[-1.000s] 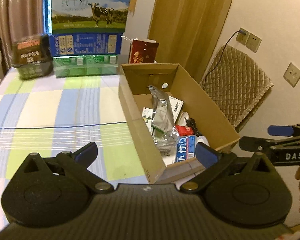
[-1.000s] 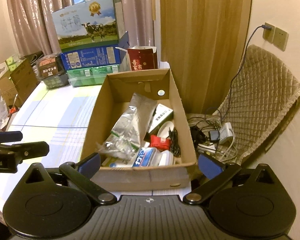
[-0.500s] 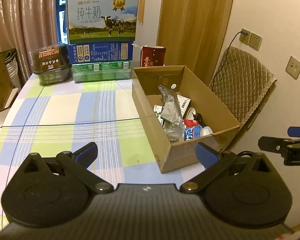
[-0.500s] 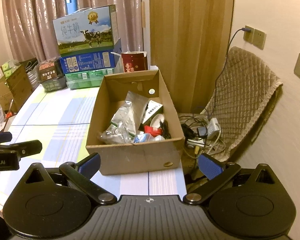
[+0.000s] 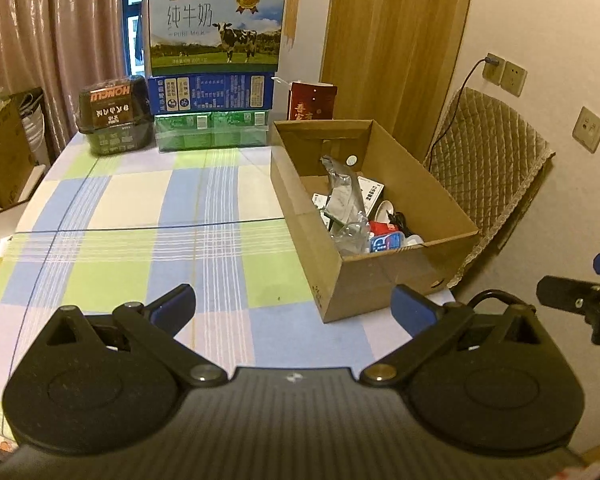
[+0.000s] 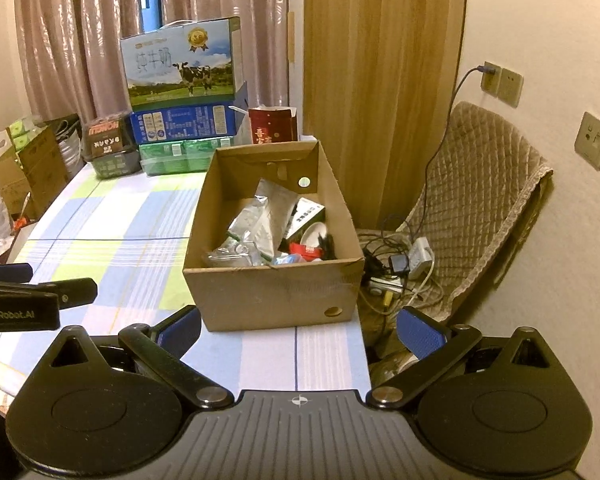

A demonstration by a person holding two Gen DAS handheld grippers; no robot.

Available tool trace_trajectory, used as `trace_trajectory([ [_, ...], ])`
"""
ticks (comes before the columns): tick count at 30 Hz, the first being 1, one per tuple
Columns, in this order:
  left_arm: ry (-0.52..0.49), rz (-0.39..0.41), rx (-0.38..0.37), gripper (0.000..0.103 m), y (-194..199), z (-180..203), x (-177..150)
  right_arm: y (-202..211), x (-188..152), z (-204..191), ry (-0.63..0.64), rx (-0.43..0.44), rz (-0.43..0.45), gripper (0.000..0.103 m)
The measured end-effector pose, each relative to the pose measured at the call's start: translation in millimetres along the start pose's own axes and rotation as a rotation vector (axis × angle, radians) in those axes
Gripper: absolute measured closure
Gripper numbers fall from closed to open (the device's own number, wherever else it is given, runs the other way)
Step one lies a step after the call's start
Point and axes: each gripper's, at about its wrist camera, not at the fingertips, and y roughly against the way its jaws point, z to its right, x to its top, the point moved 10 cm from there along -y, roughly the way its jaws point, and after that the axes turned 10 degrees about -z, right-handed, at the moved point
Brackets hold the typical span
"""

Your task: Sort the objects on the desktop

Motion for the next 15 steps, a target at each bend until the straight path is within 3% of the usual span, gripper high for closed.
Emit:
trace_trajectory([
  [15, -0.012, 0.016, 0.015, 0.001, 0.0, 1.3, 2.7, -5.6, 0.7, -2.7, -0.001, 0.009, -0.006, 0.002],
])
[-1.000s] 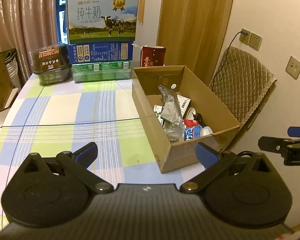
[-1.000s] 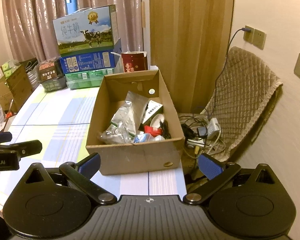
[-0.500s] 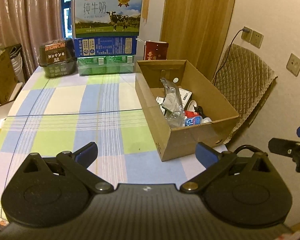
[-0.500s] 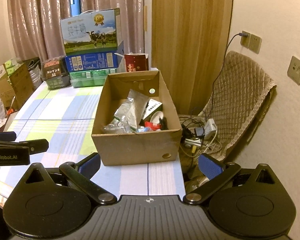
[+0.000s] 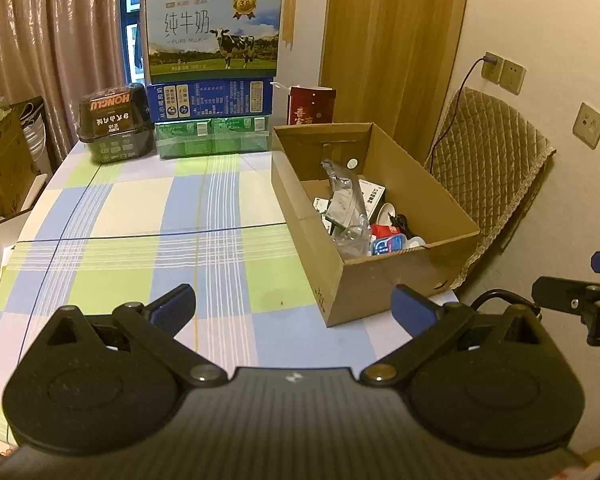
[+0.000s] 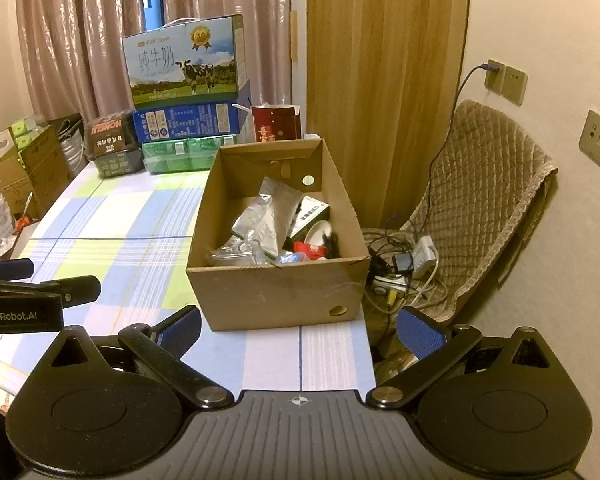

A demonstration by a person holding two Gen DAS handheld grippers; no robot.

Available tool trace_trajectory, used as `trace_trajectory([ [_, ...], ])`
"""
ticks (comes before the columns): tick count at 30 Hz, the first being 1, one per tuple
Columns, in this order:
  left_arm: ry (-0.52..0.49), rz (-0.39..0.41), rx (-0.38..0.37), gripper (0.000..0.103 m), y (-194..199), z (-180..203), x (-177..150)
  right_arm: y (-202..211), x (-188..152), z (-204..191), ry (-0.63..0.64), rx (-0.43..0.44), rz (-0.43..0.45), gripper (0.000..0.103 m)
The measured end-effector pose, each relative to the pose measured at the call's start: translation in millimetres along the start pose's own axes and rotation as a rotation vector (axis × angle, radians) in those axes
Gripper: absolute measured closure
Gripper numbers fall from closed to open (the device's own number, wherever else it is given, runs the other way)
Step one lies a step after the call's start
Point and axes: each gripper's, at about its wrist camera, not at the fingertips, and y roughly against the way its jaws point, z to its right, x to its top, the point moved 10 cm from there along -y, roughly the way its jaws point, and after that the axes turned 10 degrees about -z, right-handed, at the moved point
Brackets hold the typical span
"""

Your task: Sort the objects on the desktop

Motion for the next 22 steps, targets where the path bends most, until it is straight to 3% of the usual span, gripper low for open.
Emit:
trace_trajectory([
  [14, -0.012, -0.007, 0.011, 0.001, -6.2, -1.9, 1.7, -6.4, 0.5, 0.5, 0.000, 0.002, -0.009, 0.002],
  [22, -0.026, -0.005, -0.021, 0.001, -5.3, 4.8, 1.0, -8.4, -0.1, 1.7, -0.005, 0.002, -0.011, 0.002],
])
